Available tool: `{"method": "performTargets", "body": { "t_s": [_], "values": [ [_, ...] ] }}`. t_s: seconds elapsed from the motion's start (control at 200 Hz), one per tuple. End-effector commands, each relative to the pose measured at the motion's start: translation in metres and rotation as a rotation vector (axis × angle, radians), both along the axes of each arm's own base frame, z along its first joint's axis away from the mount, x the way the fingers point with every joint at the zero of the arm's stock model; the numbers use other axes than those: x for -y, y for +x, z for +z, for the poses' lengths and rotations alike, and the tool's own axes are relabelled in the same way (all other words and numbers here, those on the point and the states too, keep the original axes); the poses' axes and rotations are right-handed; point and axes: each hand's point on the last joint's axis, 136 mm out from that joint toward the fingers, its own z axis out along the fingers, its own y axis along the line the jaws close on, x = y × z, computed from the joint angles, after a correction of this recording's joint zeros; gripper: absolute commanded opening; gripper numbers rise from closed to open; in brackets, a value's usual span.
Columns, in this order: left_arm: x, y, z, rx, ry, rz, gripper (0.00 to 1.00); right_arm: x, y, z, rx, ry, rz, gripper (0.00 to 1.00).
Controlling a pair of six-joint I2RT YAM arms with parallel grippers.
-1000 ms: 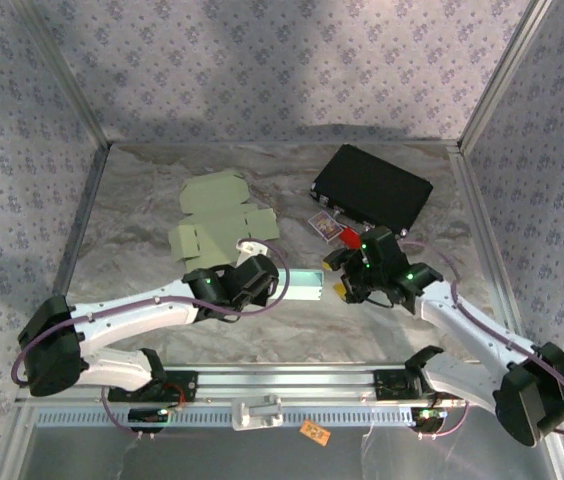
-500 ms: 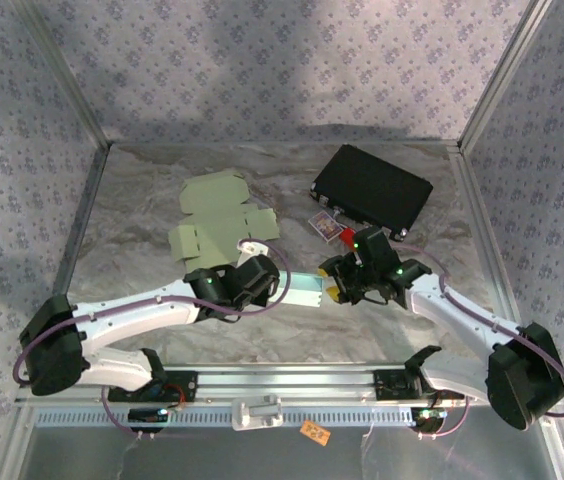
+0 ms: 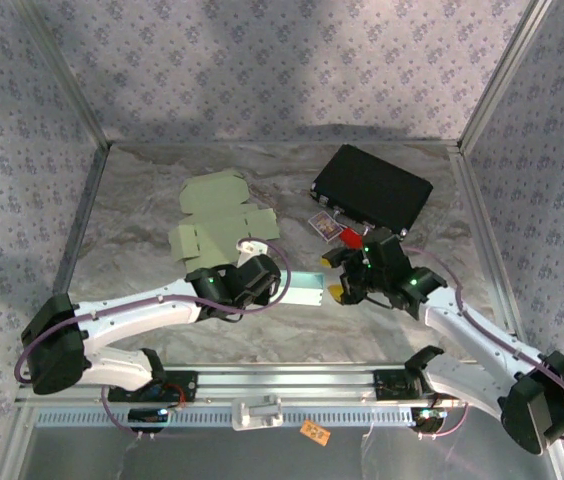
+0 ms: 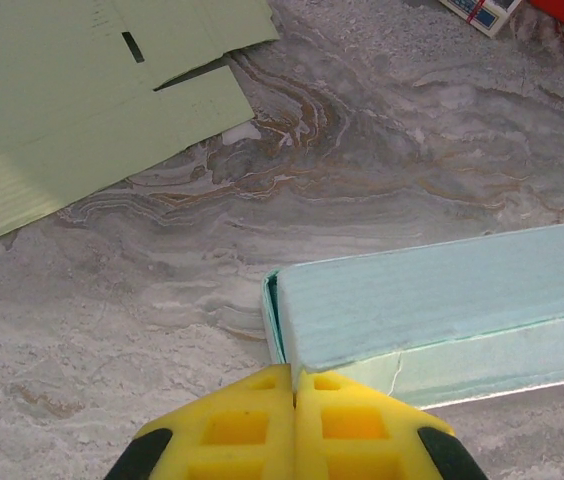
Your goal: Fold the paper box
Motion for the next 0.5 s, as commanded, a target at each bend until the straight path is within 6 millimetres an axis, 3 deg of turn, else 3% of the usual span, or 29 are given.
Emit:
{"method": "performTargets", "body": {
  "t_s": [0.0, 0.2, 0.385, 0.495],
  "values": [
    [0.000, -0.003, -0.003, -0.016, -0.011, 0.016, 0.00, -0.007, -0.003, -0.008, -0.057, 0.059, -0.074, 0.70],
    [-0.001, -0.005, -0.005, -0.021, -0.019, 0.030, 0.00, -0.013, -0.004, -0.021, -0.076, 0.058, -0.069, 0.72],
    [0.001, -0.007, -0.004, -0.022, -0.023, 0.019, 0.00, -0.014, 0.006, -0.026, -0.047, 0.041, -0.079, 0.70],
    [-0.001, -0.009, -0.003, -0.022, -0.026, 0.023, 0.00, -0.018, 0.008, -0.030, -0.045, 0.027, -0.052, 0.62]
  ]
}}
